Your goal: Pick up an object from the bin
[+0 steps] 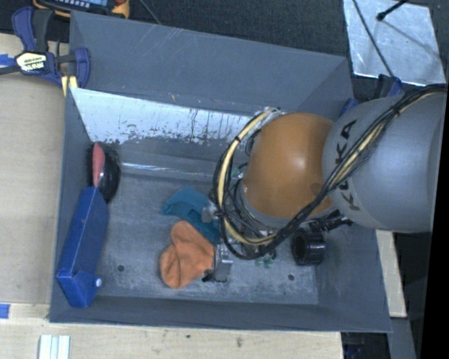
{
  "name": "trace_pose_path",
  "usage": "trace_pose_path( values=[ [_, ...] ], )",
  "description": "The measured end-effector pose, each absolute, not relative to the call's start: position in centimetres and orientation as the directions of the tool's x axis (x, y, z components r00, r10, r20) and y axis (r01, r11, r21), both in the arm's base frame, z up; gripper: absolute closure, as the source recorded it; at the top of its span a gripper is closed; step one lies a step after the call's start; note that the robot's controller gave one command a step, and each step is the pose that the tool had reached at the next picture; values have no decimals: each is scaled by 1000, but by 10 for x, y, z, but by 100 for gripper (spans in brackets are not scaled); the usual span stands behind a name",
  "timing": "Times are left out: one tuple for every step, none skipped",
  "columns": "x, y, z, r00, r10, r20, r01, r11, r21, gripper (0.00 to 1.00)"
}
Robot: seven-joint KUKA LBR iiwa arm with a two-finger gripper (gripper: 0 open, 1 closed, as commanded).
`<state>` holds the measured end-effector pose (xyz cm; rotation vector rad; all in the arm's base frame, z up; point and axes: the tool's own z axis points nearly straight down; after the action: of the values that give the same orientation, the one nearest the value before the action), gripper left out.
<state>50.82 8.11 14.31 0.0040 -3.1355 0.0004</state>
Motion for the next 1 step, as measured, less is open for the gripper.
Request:
trace_pose_path(
  values=[
    [510,81,148,-1000,0,-2,0,1000,1,0]
  ],
)
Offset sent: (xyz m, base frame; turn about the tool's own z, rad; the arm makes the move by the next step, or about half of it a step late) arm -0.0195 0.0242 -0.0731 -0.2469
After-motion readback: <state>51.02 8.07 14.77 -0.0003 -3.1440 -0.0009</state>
